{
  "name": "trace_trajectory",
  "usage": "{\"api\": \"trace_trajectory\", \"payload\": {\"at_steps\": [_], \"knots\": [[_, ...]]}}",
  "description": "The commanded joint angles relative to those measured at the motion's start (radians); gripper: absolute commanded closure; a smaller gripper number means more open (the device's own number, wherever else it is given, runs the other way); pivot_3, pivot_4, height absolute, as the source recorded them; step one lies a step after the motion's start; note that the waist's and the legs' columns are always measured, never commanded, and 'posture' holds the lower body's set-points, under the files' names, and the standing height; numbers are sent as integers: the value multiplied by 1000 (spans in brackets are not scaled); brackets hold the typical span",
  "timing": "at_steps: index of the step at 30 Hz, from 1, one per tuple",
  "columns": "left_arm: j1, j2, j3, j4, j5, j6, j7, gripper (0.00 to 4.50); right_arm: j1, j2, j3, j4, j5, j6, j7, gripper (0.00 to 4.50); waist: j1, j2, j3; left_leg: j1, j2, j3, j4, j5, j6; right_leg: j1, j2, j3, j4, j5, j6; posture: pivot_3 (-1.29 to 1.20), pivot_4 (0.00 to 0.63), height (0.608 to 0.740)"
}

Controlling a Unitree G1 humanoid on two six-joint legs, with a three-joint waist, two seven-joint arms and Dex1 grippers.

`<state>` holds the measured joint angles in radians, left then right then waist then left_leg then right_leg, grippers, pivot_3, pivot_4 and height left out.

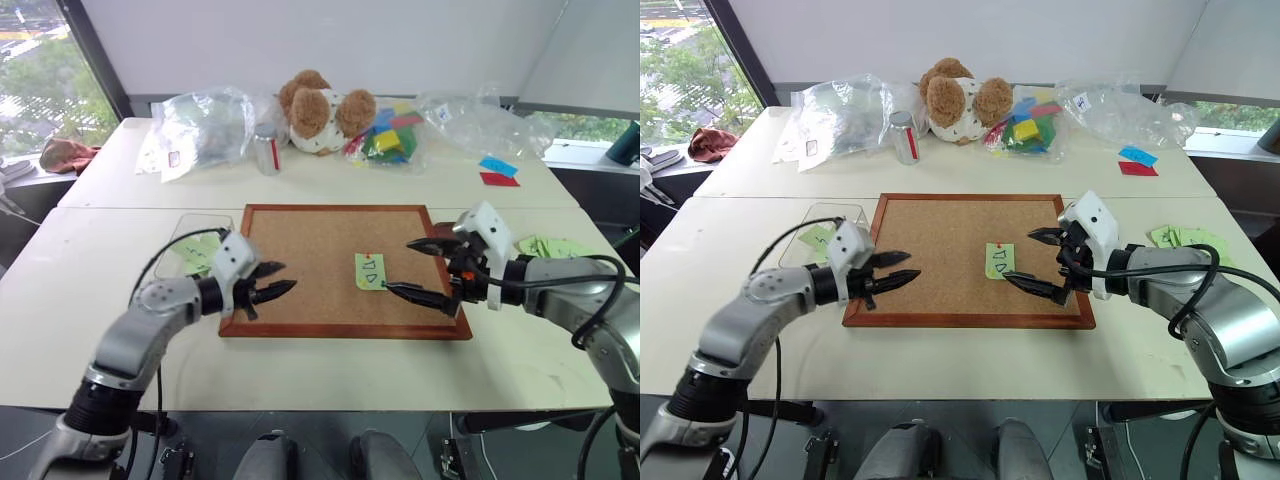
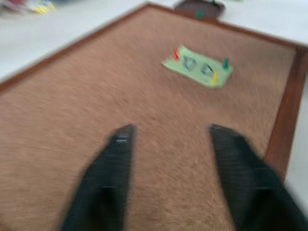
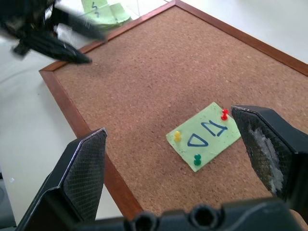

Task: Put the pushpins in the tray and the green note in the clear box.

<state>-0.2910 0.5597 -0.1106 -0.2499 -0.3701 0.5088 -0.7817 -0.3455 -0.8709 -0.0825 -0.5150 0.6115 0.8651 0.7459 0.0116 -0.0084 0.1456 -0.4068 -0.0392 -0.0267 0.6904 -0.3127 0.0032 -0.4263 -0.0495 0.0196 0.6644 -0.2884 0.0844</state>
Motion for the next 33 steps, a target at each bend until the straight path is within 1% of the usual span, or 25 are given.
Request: {"api": "trace_trajectory", "payload": {"at_steps": [1,3,8,11,13,16,18,19,22,28,33], "knots": [[8,-44,-30,9,51,-60,41,4430,-31,25,8,3,-13,-4,-29,0,0,0,0,0,0,0,0,0,0,0,0,0,0,0,0,0,150,740],[1,-89,-53,55,96,-94,85,4472,-66,69,40,44,-33,36,-83,0,-1,0,0,0,0,0,0,0,0,0,0,0,0,0,0,0,150,740],[10,-170,-67,133,119,-125,114,4472,-136,169,122,135,-102,64,-173,0,-1,0,0,0,0,0,0,0,0,0,0,0,1,0,0,0,150,740],[18,-182,-72,163,138,-141,112,4472,-171,217,164,205,-153,55,-209,0,-1,0,0,0,0,0,0,3,-4,-1,0,0,1,0,0,0,150,740],[27,-185,-77,189,152,-154,114,4472,-199,262,190,284,-200,33,-244,0,-2,0,0,0,0,0,0,3,-5,-1,0,0,1,0,0,0,150,740],[35,-189,-74,209,163,-165,120,4472,-228,318,203,365,-234,2,-258,0,-3,0,0,0,0,1,0,3,-5,0,0,0,1,0,0,0,150,740],[39,-191,-71,213,165,-168,122,4500,-248,352,208,411,-250,-18,-260,535,-3,0,-1,1,0,1,0,3,-5,0,0,0,1,0,0,0,150,740],[40,-191,-71,214,167,-171,122,4500,-257,365,214,434,-262,-29,-259,914,-4,0,-1,1,0,1,0,3,-5,0,0,0,1,0,0,0,150,740],[42,-192,-71,216,172,-175,123,4500,-279,394,232,491,-291,-55,-248,2295,-6,0,-1,1,0,1,0,3,-5,0,0,0,1,0,0,0,150,740],[40,-196,-66,219,177,-178,127,4500,-298,437,237,587,-336,-106,-242,2295,-7,1,-1,1,0,1,0,3,-5,0,0,0,2,0,0,0,150,740],[47,-194,-66,216,177,-178,125,4500,-302,444,231,630,-357,-131,-226,2295,-7,1,-1,1,0,1,0,3,-5,0,0,0,2,0,0,0,150,740]]}}
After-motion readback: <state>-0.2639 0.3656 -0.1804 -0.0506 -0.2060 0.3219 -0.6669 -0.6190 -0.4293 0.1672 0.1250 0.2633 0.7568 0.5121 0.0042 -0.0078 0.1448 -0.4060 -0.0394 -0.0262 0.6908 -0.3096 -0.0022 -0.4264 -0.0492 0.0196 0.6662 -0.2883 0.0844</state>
